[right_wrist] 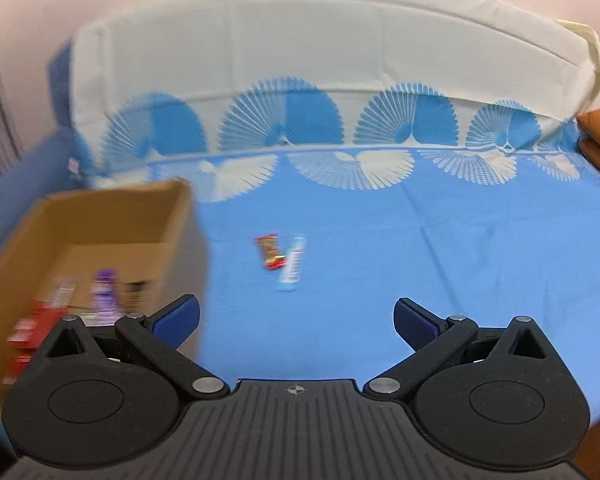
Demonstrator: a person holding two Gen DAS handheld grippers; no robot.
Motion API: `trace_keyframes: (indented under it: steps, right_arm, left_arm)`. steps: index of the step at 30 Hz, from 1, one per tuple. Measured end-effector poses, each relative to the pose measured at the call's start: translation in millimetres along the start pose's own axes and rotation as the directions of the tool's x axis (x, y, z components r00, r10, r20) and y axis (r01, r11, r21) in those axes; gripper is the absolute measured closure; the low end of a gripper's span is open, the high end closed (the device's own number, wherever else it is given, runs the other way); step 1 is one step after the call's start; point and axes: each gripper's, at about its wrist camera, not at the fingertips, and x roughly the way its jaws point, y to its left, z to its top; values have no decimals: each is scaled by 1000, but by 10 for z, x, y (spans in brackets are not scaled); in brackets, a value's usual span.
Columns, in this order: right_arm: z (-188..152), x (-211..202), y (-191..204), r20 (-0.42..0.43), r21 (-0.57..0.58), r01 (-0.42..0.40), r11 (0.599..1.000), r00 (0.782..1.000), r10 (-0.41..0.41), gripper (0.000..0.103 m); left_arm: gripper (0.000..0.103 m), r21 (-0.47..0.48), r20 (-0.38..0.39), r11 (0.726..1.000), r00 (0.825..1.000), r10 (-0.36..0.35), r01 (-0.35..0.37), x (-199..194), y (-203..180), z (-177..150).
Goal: Organize snacks
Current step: 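Move both tools from the box toward the orange candy and blue stick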
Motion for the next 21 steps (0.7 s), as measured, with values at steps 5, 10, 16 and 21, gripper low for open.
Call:
trace_keyframes:
  steps: [5, 10, 16, 21]
  right_arm:
    - [-10, 1095, -53, -73, -69, 9, 998, 997, -14, 0]
    - [-54, 1916, 79, -130, -88, -5, 996, 991, -6, 0]
    - [45, 2498, 25, -83, -52, 30, 998, 996, -34, 0]
    - [222, 2724, -487, -65, 90, 127, 988, 990, -121, 0]
  left_arm:
    - [0, 19, -25, 1000, 1000, 6, -6, 246, -230, 337]
    - [0, 41, -23, 999, 1000, -7, 8, 480, -513, 657]
    - [0, 52, 28, 997, 998, -58, 57, 699, -964, 1129]
    - [0, 110, 50, 981, 985, -168, 162, 927, -1711, 1498]
